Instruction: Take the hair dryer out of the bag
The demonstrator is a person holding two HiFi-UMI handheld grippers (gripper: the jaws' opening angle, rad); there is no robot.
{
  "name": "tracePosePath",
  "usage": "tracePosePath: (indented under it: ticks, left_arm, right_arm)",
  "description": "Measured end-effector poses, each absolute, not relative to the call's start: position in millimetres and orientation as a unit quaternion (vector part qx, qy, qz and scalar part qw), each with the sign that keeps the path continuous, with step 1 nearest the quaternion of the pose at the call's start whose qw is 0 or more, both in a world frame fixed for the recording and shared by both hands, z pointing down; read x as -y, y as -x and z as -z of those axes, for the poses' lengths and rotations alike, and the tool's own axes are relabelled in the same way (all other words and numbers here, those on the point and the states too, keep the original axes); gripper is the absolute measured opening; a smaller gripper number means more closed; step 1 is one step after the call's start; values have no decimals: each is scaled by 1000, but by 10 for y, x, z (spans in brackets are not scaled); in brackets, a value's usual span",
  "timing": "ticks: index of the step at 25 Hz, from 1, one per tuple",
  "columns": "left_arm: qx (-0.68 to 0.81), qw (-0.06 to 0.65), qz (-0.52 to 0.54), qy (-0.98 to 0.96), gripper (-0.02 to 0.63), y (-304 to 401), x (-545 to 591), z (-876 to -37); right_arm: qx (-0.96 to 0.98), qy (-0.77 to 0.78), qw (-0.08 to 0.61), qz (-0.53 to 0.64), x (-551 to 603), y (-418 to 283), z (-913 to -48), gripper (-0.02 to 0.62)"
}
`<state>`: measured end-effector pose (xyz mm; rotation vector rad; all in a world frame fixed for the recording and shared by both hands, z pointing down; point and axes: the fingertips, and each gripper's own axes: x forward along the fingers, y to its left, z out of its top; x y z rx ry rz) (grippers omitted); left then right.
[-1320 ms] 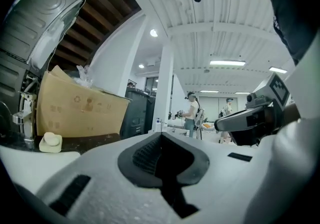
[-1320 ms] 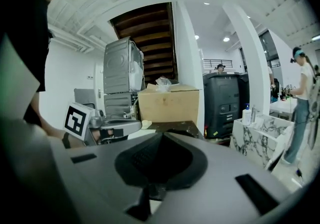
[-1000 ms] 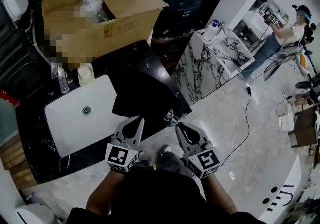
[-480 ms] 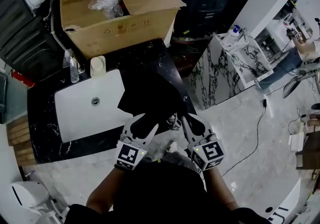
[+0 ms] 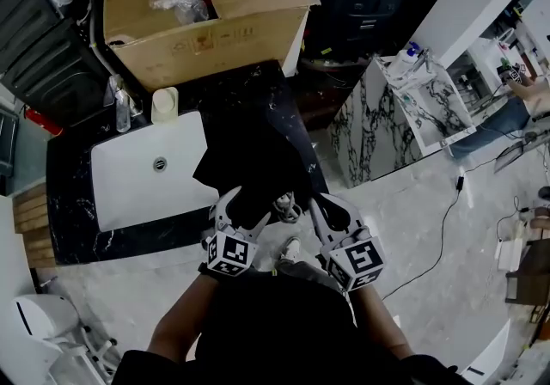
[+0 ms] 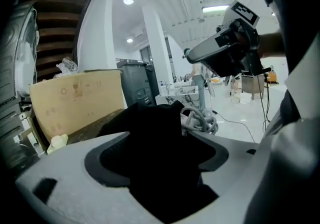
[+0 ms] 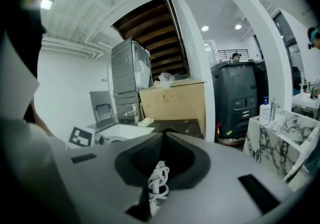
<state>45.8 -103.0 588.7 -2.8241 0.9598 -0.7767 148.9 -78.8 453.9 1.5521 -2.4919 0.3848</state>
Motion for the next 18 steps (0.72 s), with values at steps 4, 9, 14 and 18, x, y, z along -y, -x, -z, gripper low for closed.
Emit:
tracePosePath:
  ticks: [4,9,14,18]
  left_arm:
    - [-327,29,268,906,315,-413,1143,-5986]
    - [-362,-6,240,901,59,-240,1344,-5846]
    - [-342,-60,192,918,31,-331,1539,-5432]
    - [-347,-38,180,920,31,-360,1646,-5229]
  right_arm:
    - [844,-509,101,-137,795,-1465,-4669,15]
    - [854,-482,127,-150,819,-1316,-4904,17]
    - [877,-432,149,-149,890,-942,-5056,47]
    - [869,-434,192,-140,1062,-742,-5254,84]
